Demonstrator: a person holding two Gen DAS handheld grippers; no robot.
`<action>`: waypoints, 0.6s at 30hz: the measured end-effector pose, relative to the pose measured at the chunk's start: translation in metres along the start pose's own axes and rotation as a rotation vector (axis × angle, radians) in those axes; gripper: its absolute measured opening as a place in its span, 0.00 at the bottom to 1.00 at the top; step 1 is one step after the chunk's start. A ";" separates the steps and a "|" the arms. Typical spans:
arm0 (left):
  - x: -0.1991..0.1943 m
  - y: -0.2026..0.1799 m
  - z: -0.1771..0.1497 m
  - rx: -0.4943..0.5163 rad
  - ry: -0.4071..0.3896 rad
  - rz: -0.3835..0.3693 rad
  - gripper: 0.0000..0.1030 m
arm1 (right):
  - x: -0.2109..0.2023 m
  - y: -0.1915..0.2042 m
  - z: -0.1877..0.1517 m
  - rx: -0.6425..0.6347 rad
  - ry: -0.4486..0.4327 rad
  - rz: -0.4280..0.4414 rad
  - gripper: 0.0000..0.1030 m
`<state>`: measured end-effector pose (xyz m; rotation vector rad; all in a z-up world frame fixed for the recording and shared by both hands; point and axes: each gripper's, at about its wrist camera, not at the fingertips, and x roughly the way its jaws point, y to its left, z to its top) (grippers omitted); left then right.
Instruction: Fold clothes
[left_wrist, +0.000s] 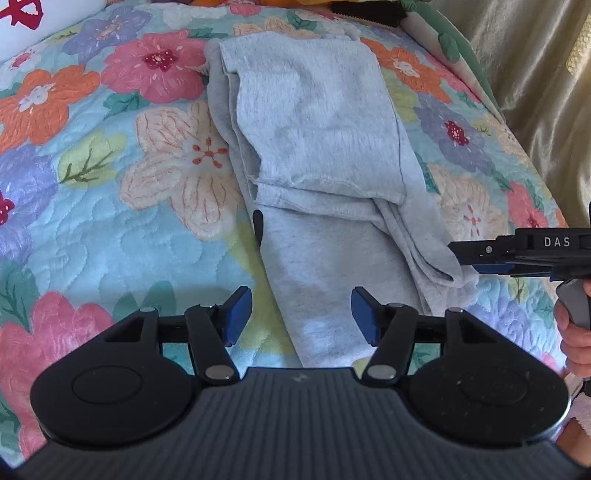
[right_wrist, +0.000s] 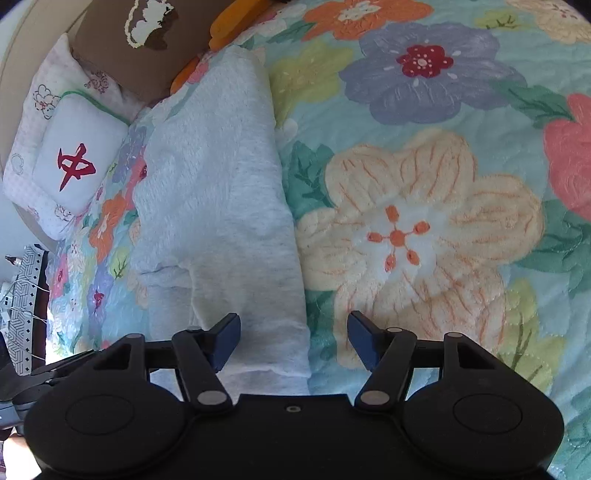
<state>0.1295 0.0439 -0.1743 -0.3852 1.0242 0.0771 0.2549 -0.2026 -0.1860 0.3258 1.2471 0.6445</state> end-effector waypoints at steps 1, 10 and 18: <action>0.003 0.000 -0.002 -0.011 0.006 0.001 0.58 | -0.001 -0.001 -0.002 0.008 0.010 0.007 0.68; 0.020 -0.004 -0.007 -0.038 -0.083 -0.027 0.52 | 0.016 -0.022 -0.010 0.174 0.065 0.231 0.44; -0.022 -0.001 -0.015 -0.027 -0.146 -0.024 0.08 | -0.021 0.009 -0.019 0.051 0.013 0.352 0.18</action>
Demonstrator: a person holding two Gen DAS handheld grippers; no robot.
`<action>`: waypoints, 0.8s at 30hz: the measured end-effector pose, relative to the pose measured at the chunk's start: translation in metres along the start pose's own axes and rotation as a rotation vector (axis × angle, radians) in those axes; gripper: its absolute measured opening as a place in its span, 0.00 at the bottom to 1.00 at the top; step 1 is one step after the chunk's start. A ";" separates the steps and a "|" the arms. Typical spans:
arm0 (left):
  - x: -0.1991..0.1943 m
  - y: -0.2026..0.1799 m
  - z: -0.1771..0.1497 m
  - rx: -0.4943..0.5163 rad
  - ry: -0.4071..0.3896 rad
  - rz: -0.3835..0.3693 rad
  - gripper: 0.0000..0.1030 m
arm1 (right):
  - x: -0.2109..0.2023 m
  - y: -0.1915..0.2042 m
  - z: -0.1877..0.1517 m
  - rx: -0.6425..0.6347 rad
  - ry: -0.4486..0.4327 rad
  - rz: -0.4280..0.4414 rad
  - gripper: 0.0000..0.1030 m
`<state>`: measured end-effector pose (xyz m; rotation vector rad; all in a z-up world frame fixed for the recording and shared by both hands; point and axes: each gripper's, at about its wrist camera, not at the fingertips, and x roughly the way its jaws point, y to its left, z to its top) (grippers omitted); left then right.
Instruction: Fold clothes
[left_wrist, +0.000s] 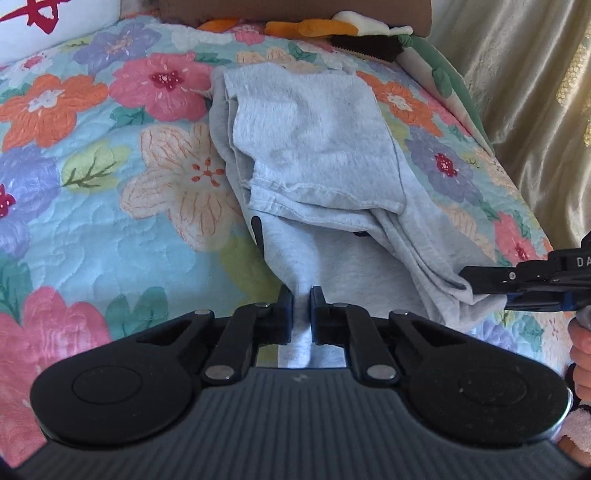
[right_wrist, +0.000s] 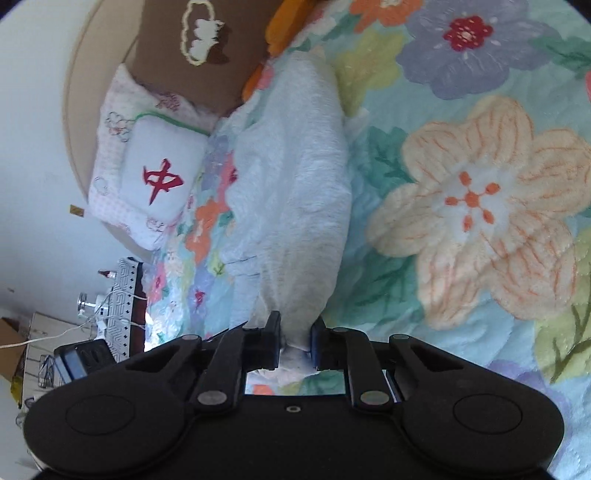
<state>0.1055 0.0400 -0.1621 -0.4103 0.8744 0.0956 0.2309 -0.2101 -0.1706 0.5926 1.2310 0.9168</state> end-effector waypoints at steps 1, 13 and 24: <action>-0.007 0.001 -0.003 -0.002 0.001 -0.002 0.08 | -0.003 0.008 -0.006 -0.016 0.009 0.001 0.17; -0.052 0.018 -0.002 -0.060 0.115 -0.064 0.08 | -0.037 0.032 -0.057 0.127 -0.046 0.041 0.17; -0.038 0.000 0.066 0.046 0.002 0.014 0.08 | -0.024 0.066 0.025 0.052 -0.171 -0.029 0.17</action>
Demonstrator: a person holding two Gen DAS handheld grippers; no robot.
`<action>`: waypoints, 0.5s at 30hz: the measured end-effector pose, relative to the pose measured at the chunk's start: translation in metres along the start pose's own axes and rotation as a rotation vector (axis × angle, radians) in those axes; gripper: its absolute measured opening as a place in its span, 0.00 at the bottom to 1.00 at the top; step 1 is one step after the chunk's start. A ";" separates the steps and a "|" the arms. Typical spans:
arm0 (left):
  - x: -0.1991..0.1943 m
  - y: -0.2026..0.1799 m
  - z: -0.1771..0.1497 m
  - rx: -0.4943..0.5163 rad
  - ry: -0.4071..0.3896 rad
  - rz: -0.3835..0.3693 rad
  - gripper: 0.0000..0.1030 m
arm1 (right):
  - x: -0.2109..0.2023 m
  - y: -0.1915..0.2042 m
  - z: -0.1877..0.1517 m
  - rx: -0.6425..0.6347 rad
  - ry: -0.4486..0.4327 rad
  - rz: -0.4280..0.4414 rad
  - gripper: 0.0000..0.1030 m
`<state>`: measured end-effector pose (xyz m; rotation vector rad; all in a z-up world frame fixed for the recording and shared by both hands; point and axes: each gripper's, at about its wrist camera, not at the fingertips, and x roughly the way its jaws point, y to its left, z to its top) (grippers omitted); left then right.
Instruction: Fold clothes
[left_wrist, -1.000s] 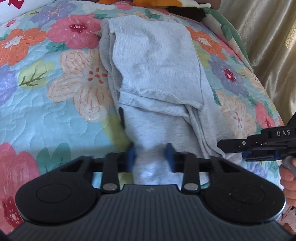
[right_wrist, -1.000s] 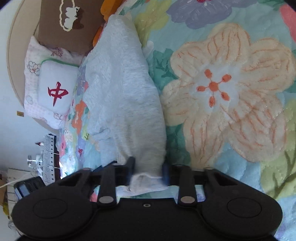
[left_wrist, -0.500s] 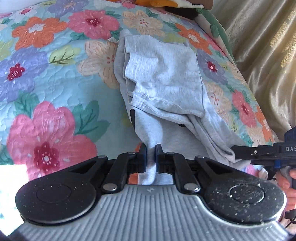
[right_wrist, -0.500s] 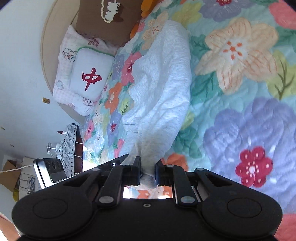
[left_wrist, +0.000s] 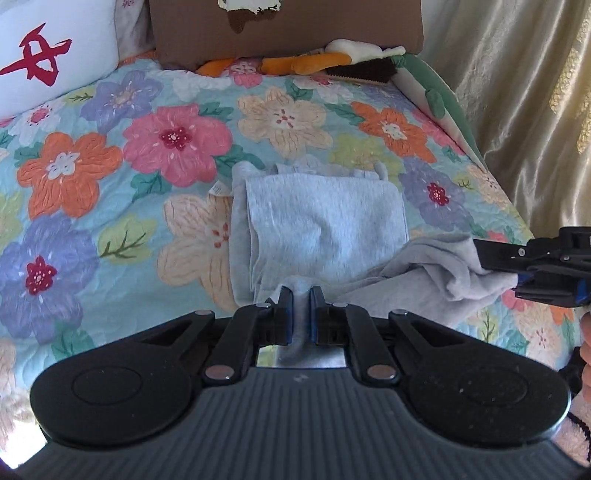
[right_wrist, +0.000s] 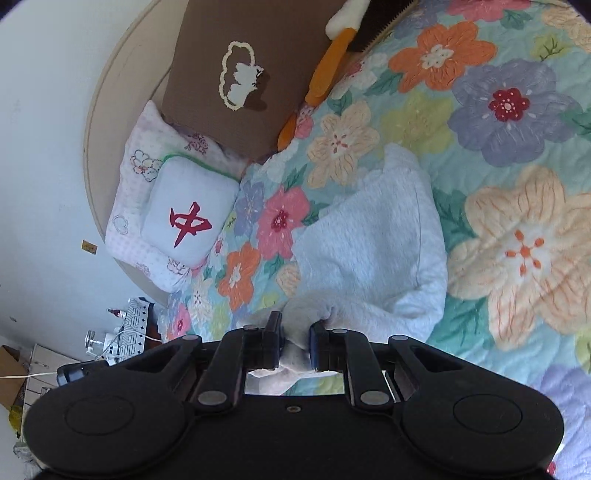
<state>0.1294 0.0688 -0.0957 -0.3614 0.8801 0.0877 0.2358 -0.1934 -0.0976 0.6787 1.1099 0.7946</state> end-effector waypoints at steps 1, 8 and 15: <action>0.004 0.002 0.006 -0.014 -0.010 -0.015 0.08 | 0.002 -0.003 0.005 0.016 -0.012 -0.011 0.17; 0.040 0.002 0.046 0.010 -0.092 0.014 0.09 | 0.034 -0.012 0.050 0.044 -0.084 -0.079 0.17; 0.020 0.017 0.015 -0.025 -0.339 -0.011 0.11 | 0.053 -0.037 0.064 0.105 -0.095 -0.072 0.17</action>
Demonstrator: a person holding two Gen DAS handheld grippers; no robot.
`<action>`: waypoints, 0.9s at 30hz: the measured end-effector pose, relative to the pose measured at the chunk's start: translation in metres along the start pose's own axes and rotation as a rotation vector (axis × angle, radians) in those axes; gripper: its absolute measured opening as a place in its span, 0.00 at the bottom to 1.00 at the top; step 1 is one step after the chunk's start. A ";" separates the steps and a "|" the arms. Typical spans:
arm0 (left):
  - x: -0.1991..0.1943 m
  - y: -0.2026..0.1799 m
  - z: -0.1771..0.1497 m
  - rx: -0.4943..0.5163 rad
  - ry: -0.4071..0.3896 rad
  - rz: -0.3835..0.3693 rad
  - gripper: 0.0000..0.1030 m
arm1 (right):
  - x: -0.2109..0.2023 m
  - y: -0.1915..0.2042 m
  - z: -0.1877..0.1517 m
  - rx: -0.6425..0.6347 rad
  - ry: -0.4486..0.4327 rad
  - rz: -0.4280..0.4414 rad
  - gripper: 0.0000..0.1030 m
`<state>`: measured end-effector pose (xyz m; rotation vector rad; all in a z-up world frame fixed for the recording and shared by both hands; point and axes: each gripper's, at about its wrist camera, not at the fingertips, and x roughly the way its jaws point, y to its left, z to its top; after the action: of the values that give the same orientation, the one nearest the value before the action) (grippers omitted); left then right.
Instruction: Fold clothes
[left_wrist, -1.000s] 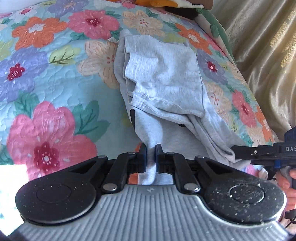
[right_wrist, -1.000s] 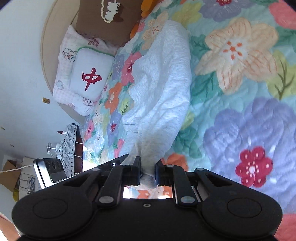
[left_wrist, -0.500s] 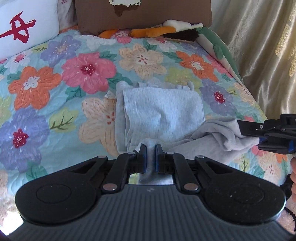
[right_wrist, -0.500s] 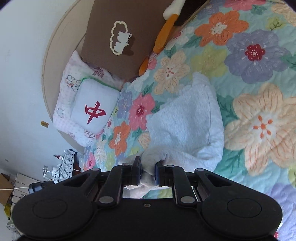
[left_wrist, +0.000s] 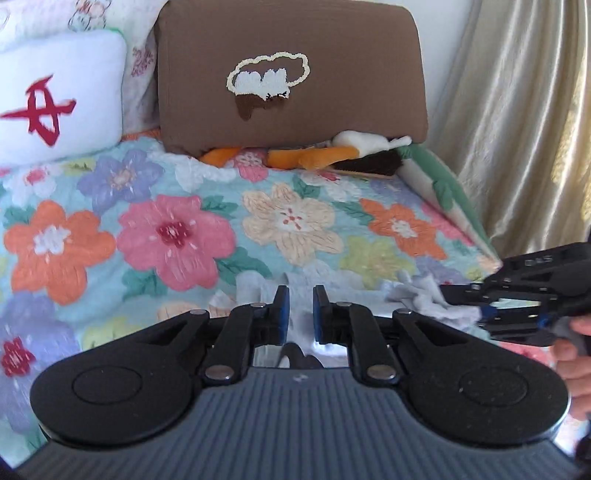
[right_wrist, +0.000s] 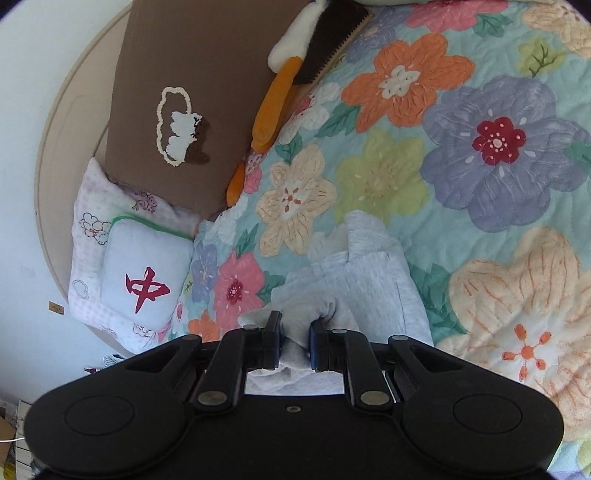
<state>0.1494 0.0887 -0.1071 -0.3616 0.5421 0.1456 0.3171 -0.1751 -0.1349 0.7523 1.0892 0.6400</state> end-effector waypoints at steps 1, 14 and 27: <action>-0.003 0.000 -0.003 0.005 -0.013 -0.005 0.11 | 0.003 -0.003 0.002 0.013 -0.001 0.005 0.17; 0.016 0.000 -0.014 -0.043 0.120 0.064 0.19 | 0.030 -0.001 0.024 -0.016 -0.054 0.052 0.17; 0.089 -0.031 0.005 0.136 0.208 0.024 0.34 | 0.014 0.015 0.023 -0.161 -0.112 0.099 0.47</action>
<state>0.2344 0.0659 -0.1405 -0.2388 0.7584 0.0937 0.3414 -0.1606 -0.1242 0.6965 0.8912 0.7519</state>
